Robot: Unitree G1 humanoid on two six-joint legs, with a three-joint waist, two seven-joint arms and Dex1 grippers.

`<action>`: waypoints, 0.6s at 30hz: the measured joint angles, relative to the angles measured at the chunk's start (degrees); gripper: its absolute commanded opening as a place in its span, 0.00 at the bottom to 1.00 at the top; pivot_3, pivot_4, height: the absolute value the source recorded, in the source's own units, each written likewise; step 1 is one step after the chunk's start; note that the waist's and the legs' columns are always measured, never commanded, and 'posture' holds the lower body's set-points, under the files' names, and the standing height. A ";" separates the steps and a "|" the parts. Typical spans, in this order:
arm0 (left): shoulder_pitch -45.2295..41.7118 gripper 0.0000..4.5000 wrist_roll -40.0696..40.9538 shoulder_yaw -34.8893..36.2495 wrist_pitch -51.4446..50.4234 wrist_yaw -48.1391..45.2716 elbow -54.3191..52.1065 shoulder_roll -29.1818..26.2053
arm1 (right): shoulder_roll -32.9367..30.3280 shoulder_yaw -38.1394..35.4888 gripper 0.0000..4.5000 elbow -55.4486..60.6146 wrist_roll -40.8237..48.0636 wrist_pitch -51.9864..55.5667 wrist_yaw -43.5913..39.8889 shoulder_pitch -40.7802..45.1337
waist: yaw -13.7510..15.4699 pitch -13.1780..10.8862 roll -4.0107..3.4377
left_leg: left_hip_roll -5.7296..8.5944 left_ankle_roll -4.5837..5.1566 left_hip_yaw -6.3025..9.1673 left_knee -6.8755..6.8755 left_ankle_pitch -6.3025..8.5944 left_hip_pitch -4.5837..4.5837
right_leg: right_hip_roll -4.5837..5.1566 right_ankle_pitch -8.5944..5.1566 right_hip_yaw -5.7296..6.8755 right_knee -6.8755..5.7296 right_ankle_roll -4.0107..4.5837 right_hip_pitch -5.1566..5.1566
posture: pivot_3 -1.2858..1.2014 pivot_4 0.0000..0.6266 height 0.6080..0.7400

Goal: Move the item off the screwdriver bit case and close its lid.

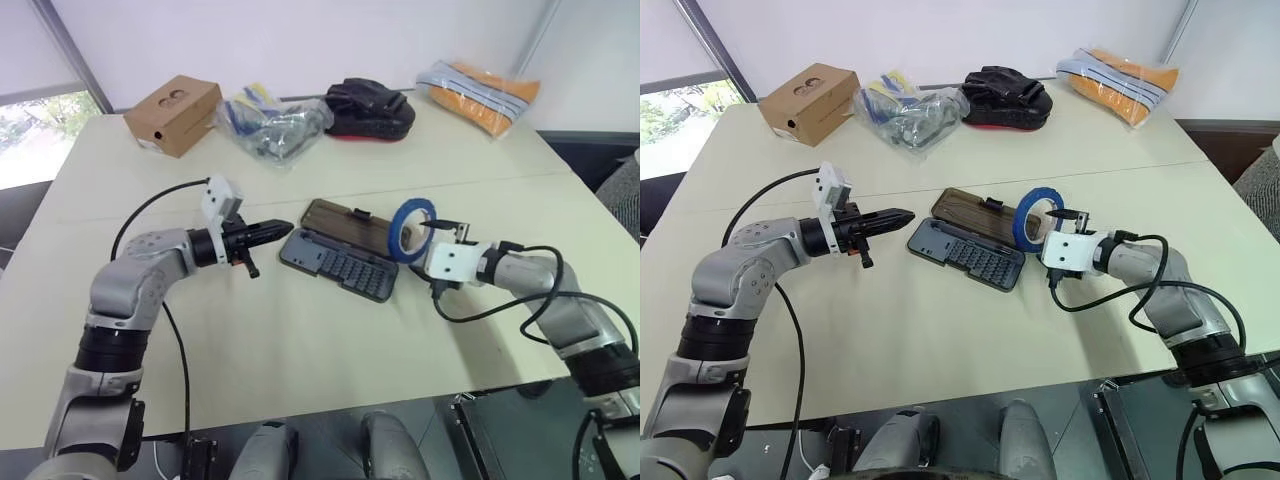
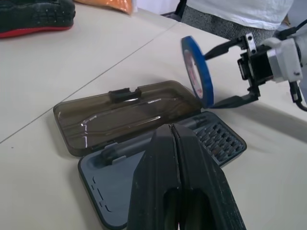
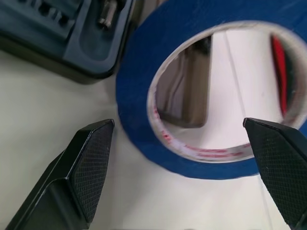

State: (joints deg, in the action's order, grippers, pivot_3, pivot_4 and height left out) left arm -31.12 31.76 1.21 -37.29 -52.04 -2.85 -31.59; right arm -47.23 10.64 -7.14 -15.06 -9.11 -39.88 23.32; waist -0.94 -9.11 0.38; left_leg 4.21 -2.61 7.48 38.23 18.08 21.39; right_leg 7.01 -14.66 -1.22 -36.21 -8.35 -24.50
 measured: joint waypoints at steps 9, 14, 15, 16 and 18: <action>0.04 0.00 0.00 0.00 -0.02 0.58 -0.25 0.07 | 1.29 0.03 0.99 -0.55 -0.34 -0.20 0.09 0.00 | -0.01 0.00 0.00 | 0.00 0.00 0.00 0.00 0.00 0.00 | 0.00 0.00 0.00 0.00 0.00 0.00 | 0.52 0.24 1.00; 0.04 0.00 0.00 0.00 -0.02 1.04 -0.27 0.09 | 2.27 0.06 0.99 -2.22 -1.12 -1.84 1.14 0.61 | -0.02 0.00 0.00 | 0.00 0.00 0.00 0.00 0.00 -0.01 | 0.00 0.00 0.00 0.00 0.00 0.00 | 0.52 0.24 1.00; 0.04 0.00 0.00 0.00 -0.02 1.08 -0.27 0.09 | 2.44 0.08 0.99 -2.65 -1.49 -2.20 1.42 0.81 | -0.03 0.00 0.00 | 0.00 0.00 0.00 0.00 0.00 -0.01 | 0.00 0.00 0.00 0.00 0.00 0.00 | 0.52 0.24 1.00; 0.04 0.00 0.00 0.00 -0.02 1.17 -0.29 0.09 | 2.60 0.09 0.99 -3.21 -1.69 -2.63 1.69 1.03 | -0.03 0.00 0.00 | 0.00 -0.01 0.00 0.00 0.00 -0.01 | 0.00 0.00 0.00 0.00 0.00 0.00 | 0.52 0.24 1.00; 0.05 0.00 0.01 0.00 -0.03 1.32 -0.37 0.10 | 3.05 0.11 0.99 -4.51 -2.38 -3.50 2.48 1.72 | -0.04 0.00 0.00 | 0.00 -0.01 0.00 0.00 0.00 -0.01 | 0.00 0.00 0.00 0.00 0.00 0.00 | 0.52 0.24 1.00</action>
State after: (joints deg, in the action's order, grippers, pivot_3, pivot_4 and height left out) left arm -31.08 31.76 1.21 -37.31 -50.71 -3.22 -31.49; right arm -44.18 10.75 -11.66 -17.44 -12.61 -37.40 25.05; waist -0.98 -9.11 0.37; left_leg 4.21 -2.62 7.48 38.24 18.08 21.39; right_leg 7.01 -14.66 -1.23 -36.21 -8.35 -24.50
